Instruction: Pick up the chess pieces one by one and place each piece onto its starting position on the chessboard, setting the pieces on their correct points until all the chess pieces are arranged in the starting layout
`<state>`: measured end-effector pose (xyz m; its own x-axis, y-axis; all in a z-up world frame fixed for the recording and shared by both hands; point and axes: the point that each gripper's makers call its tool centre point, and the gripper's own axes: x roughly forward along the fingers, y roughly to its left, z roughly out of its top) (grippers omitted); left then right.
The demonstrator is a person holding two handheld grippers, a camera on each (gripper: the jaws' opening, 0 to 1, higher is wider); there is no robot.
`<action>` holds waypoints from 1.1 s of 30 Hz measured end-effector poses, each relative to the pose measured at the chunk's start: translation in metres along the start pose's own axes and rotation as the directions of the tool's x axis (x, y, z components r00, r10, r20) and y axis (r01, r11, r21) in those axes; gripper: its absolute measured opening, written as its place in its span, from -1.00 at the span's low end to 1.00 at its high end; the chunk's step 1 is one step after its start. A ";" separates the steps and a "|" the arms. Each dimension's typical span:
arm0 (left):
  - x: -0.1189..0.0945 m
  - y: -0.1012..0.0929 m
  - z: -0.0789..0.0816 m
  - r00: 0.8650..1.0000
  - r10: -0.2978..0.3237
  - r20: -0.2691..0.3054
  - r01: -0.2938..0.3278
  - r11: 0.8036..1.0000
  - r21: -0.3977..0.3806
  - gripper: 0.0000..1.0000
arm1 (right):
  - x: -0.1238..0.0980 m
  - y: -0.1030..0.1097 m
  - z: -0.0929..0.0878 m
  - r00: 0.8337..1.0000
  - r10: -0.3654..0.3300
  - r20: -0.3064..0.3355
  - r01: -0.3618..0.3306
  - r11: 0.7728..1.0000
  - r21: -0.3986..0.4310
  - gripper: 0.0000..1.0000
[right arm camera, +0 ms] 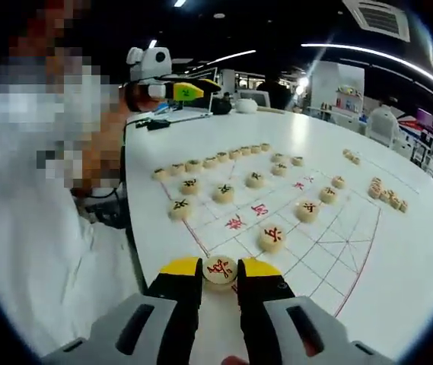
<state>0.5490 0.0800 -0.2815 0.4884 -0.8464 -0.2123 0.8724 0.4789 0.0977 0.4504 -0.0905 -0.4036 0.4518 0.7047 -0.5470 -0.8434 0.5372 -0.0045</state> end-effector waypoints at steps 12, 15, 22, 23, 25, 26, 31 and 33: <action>0.001 0.003 -0.003 1.000 0.007 -0.007 -0.007 1.000 -0.009 -0.38 | -0.018 -0.013 0.044 0.994 -0.043 0.105 0.046 0.999 -0.027 -0.26; 0.003 0.005 -0.005 1.000 0.015 -0.008 -0.015 1.000 -0.010 -0.38 | -0.023 -0.029 0.064 0.987 -0.082 0.135 0.087 0.996 -0.031 -0.26; 0.003 0.027 -0.016 0.996 0.079 -0.040 -0.080 0.997 -0.016 -0.37 | -0.018 -0.086 0.109 0.964 -0.220 0.147 0.229 0.972 -0.047 -0.28; 0.001 0.028 -0.016 0.996 0.081 -0.039 -0.081 0.996 -0.020 -0.37 | -0.018 -0.092 0.115 0.961 -0.227 0.156 0.236 0.971 -0.040 -0.28; -0.002 0.030 -0.014 0.996 0.084 -0.035 -0.085 0.996 -0.021 -0.37 | -0.018 -0.105 0.125 0.952 -0.252 0.172 0.260 0.965 -0.025 -0.28; -0.003 0.030 -0.013 0.996 0.084 -0.029 -0.084 0.996 -0.024 -0.37 | -0.018 -0.117 0.131 0.944 -0.277 0.180 0.283 0.959 -0.011 -0.28; -0.003 0.031 -0.010 0.996 0.085 -0.018 -0.086 0.996 -0.034 -0.38 | -0.021 -0.167 0.134 0.915 -0.364 0.175 0.367 0.930 0.016 -0.29; -0.003 0.030 -0.010 0.996 0.086 -0.019 -0.086 0.996 -0.033 -0.38 | -0.021 -0.188 0.126 0.908 -0.392 0.148 0.392 0.919 0.031 -0.29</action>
<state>0.5733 0.0996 -0.2877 0.5610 -0.7976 -0.2216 0.8259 0.5577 0.0835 0.6356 -0.1480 -0.2856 0.7840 0.4975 -0.3713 -0.5891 0.7848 -0.1925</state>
